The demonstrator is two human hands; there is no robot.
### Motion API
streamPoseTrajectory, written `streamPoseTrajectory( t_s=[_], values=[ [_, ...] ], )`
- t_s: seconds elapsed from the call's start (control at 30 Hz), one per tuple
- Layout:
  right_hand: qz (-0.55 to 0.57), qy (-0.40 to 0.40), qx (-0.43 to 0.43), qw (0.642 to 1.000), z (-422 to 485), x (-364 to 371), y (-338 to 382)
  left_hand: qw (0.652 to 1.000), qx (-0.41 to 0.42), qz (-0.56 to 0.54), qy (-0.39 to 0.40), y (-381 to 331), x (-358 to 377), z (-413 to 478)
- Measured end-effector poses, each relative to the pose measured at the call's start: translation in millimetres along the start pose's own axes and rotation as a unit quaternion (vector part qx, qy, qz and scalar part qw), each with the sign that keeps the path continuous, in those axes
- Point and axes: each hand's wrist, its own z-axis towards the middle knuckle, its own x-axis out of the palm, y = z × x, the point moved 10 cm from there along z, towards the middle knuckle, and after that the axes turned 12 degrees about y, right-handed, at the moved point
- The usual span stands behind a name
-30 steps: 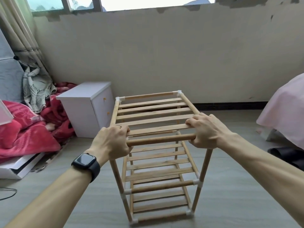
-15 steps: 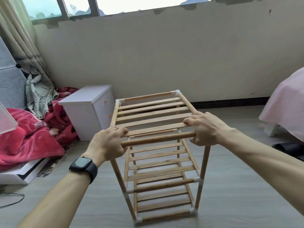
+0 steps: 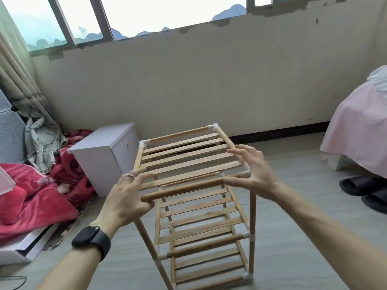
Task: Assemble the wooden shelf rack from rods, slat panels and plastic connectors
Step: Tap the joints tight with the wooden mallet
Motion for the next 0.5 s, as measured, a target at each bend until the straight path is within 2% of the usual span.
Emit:
streamPoseTrajectory(
  t_s=[0.03, 0.07, 0.1, 0.13, 0.17, 0.23, 0.3, 0.33, 0.5],
  values=[
    [0.177, -0.024, 0.024, 0.984, -8, 3, -15, 0.999, 0.003, -0.053, 0.000, 0, 0, -3],
    [0.319, -0.034, 0.056, 0.945, -13, 12, -28, 0.995, 0.004, -0.105, 0.002, -2, 0, -5],
    [0.410, -0.039, 0.088, 0.907, -15, 21, -39, 0.988, 0.001, -0.157, 0.005, -1, 0, -5],
    [0.443, -0.041, 0.117, 0.888, -16, 29, -46, 0.974, -0.009, -0.224, 0.010, 1, 2, -5],
    [0.436, -0.045, 0.138, 0.888, -15, 32, -50, 0.951, -0.027, -0.309, 0.008, 5, 3, -5],
    [0.396, -0.075, 0.162, 0.901, -10, 29, -55, 0.877, -0.095, -0.470, -0.035, 25, 10, -4],
    [0.370, -0.116, 0.185, 0.903, -7, 26, -62, 0.815, -0.198, -0.538, -0.083, 45, 23, -7],
    [0.355, -0.133, 0.191, 0.905, -8, 25, -64, 0.799, -0.235, -0.546, -0.092, 51, 30, -9],
    [0.322, -0.174, 0.194, 0.910, -13, 23, -64, 0.801, -0.296, -0.509, -0.105, 68, 44, -3]
  ],
)
